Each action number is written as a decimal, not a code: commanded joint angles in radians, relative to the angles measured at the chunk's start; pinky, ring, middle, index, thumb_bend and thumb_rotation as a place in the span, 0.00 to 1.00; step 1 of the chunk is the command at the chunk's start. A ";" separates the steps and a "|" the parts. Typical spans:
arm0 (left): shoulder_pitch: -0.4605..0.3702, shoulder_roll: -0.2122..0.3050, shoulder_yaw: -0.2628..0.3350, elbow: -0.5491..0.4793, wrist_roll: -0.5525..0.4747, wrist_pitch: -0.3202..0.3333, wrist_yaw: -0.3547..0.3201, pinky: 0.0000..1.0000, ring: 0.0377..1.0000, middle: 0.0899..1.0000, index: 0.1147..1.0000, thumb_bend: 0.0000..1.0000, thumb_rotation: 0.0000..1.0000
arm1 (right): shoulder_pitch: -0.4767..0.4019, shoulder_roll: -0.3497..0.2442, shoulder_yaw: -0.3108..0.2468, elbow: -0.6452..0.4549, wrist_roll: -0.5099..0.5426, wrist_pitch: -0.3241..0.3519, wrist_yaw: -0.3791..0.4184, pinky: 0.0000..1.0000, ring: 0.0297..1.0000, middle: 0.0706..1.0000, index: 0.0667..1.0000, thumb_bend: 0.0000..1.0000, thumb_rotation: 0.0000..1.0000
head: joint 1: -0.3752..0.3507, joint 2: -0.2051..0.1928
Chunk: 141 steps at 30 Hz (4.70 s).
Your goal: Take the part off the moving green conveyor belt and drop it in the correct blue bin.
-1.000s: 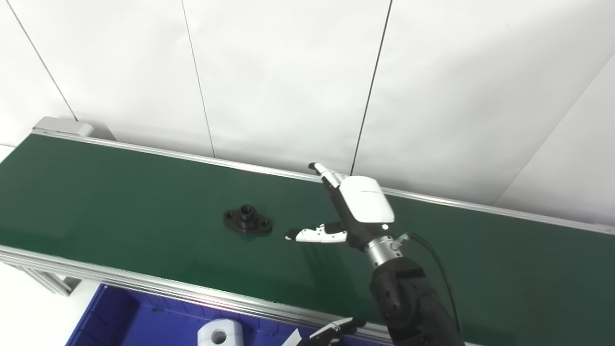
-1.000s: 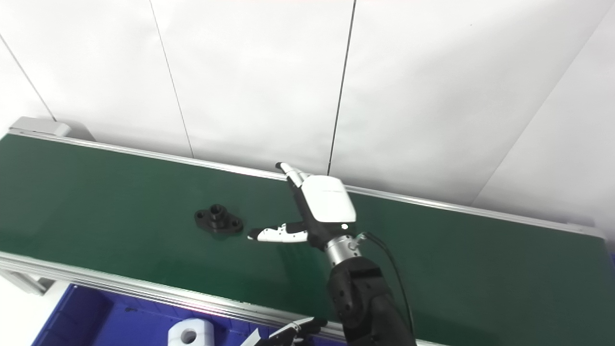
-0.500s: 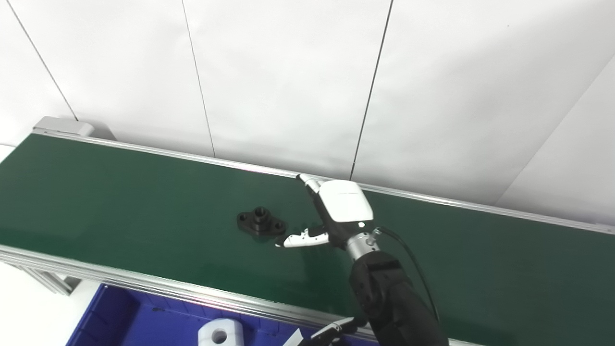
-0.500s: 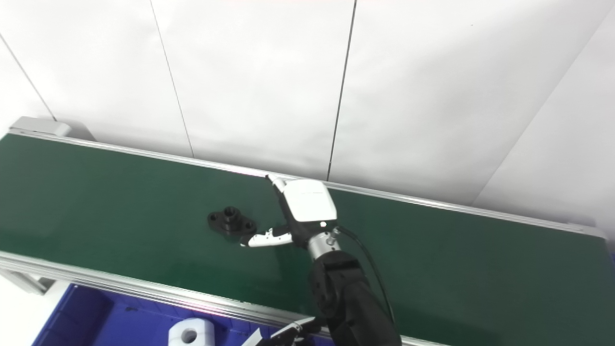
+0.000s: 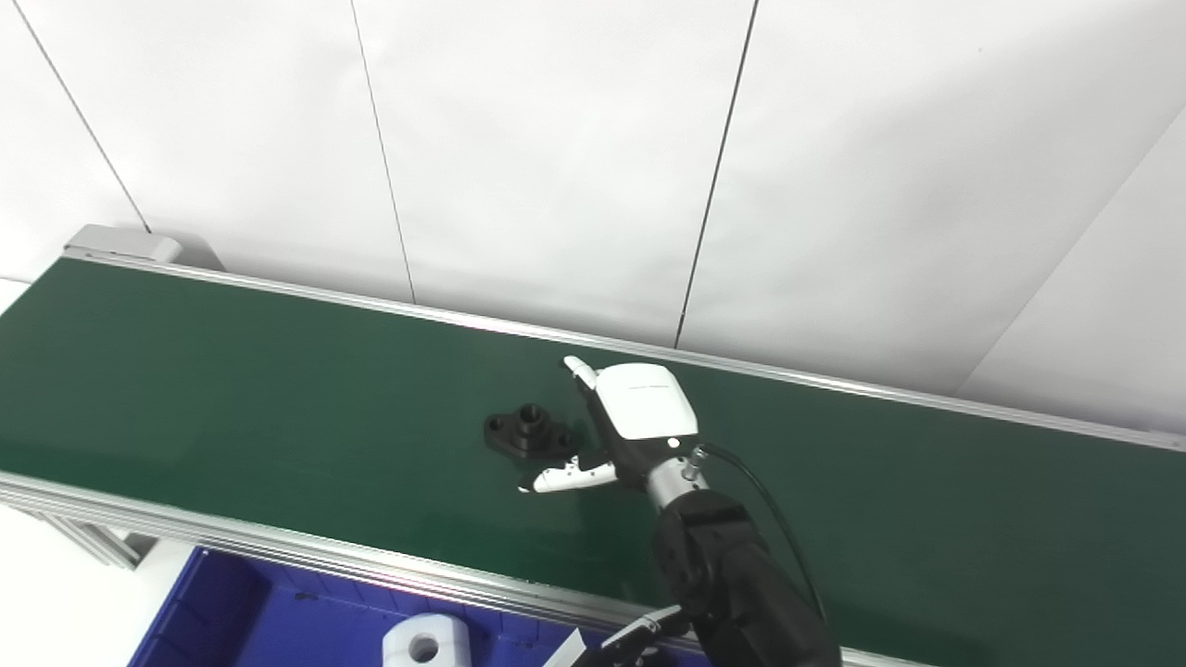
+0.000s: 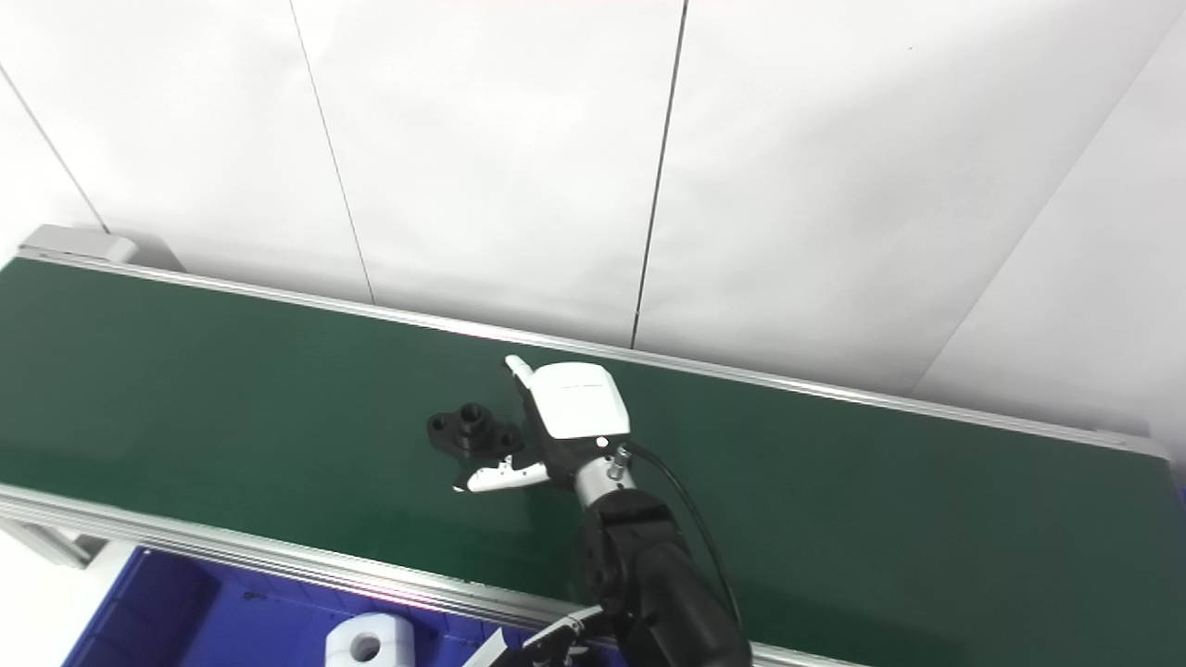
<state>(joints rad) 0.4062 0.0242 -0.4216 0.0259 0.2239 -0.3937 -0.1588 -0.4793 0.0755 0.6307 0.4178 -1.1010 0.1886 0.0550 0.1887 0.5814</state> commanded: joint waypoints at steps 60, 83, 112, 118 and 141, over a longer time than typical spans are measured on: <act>0.064 0.018 -0.010 -0.172 -0.072 0.073 -0.002 0.90 0.95 0.95 0.90 0.77 0.59 | 0.146 -0.167 -0.092 -0.437 0.135 0.053 -0.021 0.12 0.16 0.22 0.45 0.50 0.14 | -0.213 0.134; 0.093 0.182 0.116 -0.376 -0.346 0.189 -0.081 1.00 1.00 0.99 0.99 0.72 0.74 | 0.588 -0.166 -0.271 -1.087 -0.053 0.138 0.316 0.10 0.14 0.19 0.45 0.51 0.13 | -0.643 0.343; 0.043 0.209 0.193 -0.460 -0.404 0.309 -0.110 1.00 0.99 0.96 0.98 0.75 0.73 | 0.984 -0.075 -0.355 -1.287 -0.304 -0.061 0.569 0.11 0.16 0.23 0.45 0.51 0.13 | -0.736 0.412; 0.041 0.206 0.194 -0.458 -0.405 0.310 -0.115 1.00 1.00 0.96 0.98 0.73 0.73 | 0.996 -0.078 -0.352 -1.200 -0.319 -0.093 0.483 0.12 0.16 0.23 0.45 0.51 0.13 | -0.733 0.412; 0.049 0.182 0.194 -0.457 -0.402 0.322 -0.110 1.00 1.00 0.95 0.98 0.74 0.71 | 0.963 -0.089 -0.347 -1.125 -0.598 -0.163 0.655 0.80 0.72 0.69 0.66 0.91 0.65 | -0.711 0.402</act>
<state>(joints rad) 0.4515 0.2055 -0.2324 -0.4046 -0.1684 -0.0653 -0.2635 0.4825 -0.0160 0.2868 -0.6748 -1.6941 0.0619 0.7083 -0.5246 0.9833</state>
